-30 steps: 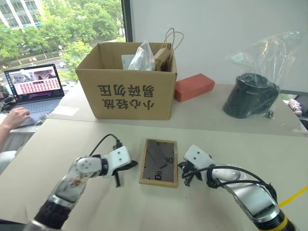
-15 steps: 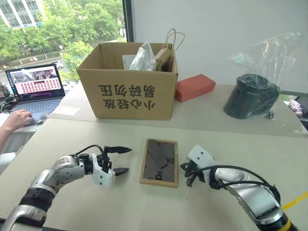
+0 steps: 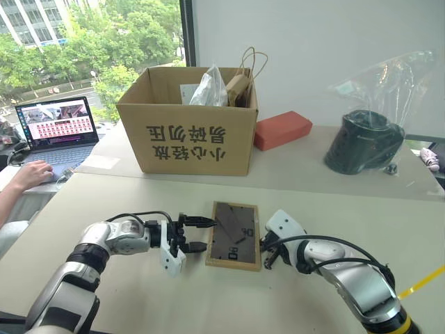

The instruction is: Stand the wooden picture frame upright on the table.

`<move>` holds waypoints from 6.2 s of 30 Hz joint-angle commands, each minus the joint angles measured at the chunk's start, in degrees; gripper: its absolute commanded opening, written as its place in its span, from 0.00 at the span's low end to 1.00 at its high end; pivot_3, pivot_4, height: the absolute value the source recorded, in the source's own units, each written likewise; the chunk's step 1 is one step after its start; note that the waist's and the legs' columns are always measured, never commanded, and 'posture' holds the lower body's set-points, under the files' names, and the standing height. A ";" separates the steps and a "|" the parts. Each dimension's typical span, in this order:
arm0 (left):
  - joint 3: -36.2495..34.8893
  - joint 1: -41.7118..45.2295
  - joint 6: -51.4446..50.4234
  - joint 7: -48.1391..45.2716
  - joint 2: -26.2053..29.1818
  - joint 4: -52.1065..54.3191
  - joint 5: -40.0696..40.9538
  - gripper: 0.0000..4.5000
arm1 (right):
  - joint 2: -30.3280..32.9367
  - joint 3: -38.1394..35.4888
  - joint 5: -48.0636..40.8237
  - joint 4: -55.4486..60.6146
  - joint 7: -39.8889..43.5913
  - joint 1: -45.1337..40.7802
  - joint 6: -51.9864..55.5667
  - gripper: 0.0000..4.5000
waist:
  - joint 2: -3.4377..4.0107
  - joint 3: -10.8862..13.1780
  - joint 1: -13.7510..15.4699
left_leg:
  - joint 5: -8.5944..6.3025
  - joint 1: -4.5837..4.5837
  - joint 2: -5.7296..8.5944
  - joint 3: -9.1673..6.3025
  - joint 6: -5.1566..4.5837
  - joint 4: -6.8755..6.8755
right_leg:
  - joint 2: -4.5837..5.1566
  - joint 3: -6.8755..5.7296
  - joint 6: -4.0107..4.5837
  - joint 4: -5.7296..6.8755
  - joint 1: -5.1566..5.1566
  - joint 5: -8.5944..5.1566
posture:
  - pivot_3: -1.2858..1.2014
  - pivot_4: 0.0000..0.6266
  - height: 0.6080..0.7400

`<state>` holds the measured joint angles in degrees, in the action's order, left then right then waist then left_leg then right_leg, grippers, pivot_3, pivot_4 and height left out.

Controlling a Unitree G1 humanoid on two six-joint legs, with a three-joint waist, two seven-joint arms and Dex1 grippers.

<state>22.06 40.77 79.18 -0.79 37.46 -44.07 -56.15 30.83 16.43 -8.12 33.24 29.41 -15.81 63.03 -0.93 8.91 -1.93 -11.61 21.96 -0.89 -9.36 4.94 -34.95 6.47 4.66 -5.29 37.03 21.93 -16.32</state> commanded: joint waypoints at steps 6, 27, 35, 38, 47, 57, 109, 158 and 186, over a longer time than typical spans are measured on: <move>9.34 0.24 -1.28 6.45 -0.43 -3.39 -7.05 0.96 | -1.10 0.70 -1.62 1.82 -0.16 0.17 1.65 0.00 | 0.19 -0.26 0.11 | 0.00 -0.01 0.01 0.00 0.00 0.00 | 0.01 0.00 -0.02 0.00 -0.02 -0.01 | 0.52 0.24 1.00; 14.99 0.26 -3.96 12.92 1.97 -1.43 -7.81 0.29 | 5.29 -7.46 -2.83 -0.36 3.02 -0.69 -1.55 0.00 | 0.14 -0.29 0.39 | 0.00 0.05 0.01 -0.01 0.01 0.02 | 0.01 0.00 -0.04 0.00 0.02 -0.03 | 0.52 0.24 1.00; 15.65 -0.29 -5.12 13.75 2.35 -0.37 -8.02 0.29 | 6.42 -11.29 -9.12 -12.72 11.89 -14.04 -9.68 0.43 | 0.13 -0.28 -0.02 | 0.01 0.01 0.02 0.01 0.01 0.03 | 0.02 0.01 -0.04 0.03 0.04 -0.03 | 0.52 0.24 1.00; 15.83 -0.44 -5.44 13.86 2.37 -0.04 -7.89 0.29 | 1.73 -12.03 -14.26 -16.84 14.48 -19.94 -6.43 0.65 | 0.16 -0.28 -0.36 | 0.02 0.01 0.02 -0.01 0.02 0.03 | 0.01 0.00 -0.04 0.08 0.03 -0.02 | 0.52 0.24 1.00; 15.68 -1.29 -6.35 13.80 2.64 1.88 -7.08 0.29 | -2.87 -3.35 -18.95 -34.15 24.47 -30.46 -1.30 1.00 | 0.19 -0.28 0.03 | 0.02 0.10 0.05 -0.13 0.02 0.08 | 0.02 -0.11 0.16 0.06 0.08 0.09 | 0.52 0.24 1.00; 15.26 -3.04 -6.89 12.16 3.18 3.70 -4.88 0.29 | -3.97 -0.28 -20.21 -36.90 29.42 -29.35 -2.84 1.00 | 0.30 -0.31 -0.50 | 0.02 0.10 0.05 -0.13 0.02 0.08 | 0.02 -0.10 -0.01 0.13 0.16 -0.01 | 0.52 0.24 1.00; 13.64 -2.21 -3.59 10.51 3.92 0.95 1.70 0.29 | 8.41 -2.05 43.83 -19.72 -7.96 9.80 -98.93 0.88 | 0.12 -0.16 -0.76 | 0.10 -0.03 0.00 0.05 0.17 0.09 | 0.00 0.06 -0.08 0.02 0.04 -0.04 | 0.52 0.24 1.00; -14.99 -45.34 -46.54 -21.13 0.18 48.69 55.49 1.00 | 14.93 -13.99 -31.09 -27.29 27.78 -25.04 1.08 0.84 | 0.46 0.63 -0.95 | 0.01 0.28 -0.06 -0.04 0.00 0.10 | -0.04 -0.03 0.57 0.10 0.36 0.24 | 0.52 0.24 1.00; -27.39 -47.61 -97.40 -13.31 -12.81 70.75 78.63 0.94 | -1.19 -36.46 -14.41 11.92 -16.61 19.43 -3.58 1.00 | 0.11 0.67 -0.53 | 0.01 0.28 -0.12 -0.01 0.01 -0.08 | -0.13 0.01 0.16 0.09 0.29 0.03 | 0.52 0.24 1.00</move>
<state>-3.99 -7.22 -17.08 -15.87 25.07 24.29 22.60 30.43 -21.96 -27.82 41.10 18.58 2.04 64.23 -0.82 9.58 -2.46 -11.60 22.26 -0.99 -9.36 4.96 -35.03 6.36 4.68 -5.15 37.11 22.23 -16.30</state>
